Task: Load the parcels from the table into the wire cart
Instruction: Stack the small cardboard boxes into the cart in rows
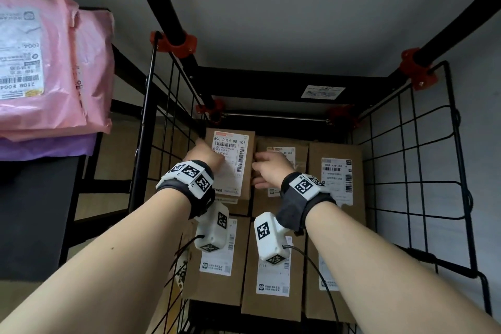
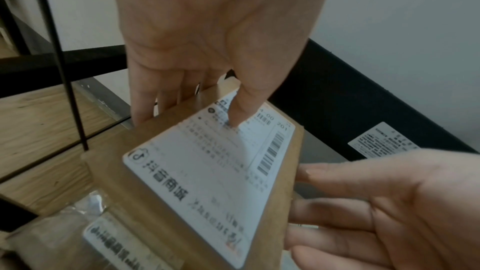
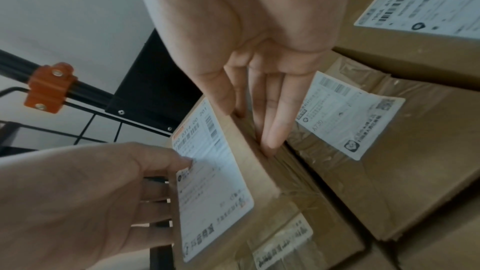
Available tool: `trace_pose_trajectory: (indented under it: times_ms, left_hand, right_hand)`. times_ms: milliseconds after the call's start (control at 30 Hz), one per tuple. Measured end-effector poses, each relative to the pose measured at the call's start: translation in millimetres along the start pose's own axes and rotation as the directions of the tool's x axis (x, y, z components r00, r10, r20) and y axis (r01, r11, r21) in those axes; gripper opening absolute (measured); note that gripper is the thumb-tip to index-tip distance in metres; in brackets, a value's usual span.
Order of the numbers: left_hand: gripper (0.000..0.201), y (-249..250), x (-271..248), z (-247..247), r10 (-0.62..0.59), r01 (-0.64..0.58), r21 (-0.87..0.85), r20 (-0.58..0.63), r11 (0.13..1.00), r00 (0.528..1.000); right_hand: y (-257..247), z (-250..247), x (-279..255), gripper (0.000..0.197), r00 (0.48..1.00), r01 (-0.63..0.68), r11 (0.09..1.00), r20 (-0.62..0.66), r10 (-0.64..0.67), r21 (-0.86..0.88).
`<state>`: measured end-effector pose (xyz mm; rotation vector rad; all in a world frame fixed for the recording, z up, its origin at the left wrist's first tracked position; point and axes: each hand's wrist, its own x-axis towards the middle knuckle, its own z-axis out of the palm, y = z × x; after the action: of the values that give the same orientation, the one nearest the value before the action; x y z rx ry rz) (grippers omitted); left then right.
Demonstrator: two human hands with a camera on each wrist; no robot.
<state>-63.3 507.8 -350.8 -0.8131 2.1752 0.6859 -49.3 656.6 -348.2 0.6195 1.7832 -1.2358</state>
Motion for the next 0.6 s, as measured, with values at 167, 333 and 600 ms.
trace_pose_trajectory:
  times_ms: [167,333,600]
  left_hand:
    - [0.046,-1.7,-6.4,4.0,0.021,-0.021,0.01,0.005,1.0,1.0]
    - [0.048,-4.6,-8.2,4.2,0.043,-0.043,0.023,0.008,0.999,0.999]
    - [0.051,-9.2,-9.6,3.5,0.065,-0.065,-0.012,0.028,0.998,0.997]
  right_hand:
    - [1.6,-2.0,-3.4,0.049,1.0,-0.002,1.0,0.006,0.002,-0.008]
    - [6.1,2.1,-5.7,0.05,1.0,0.007,1.0,-0.024,-0.007,-0.02]
    - [8.8,4.6,-2.3,0.049,0.998,0.011,0.998,-0.062,-0.016,-0.066]
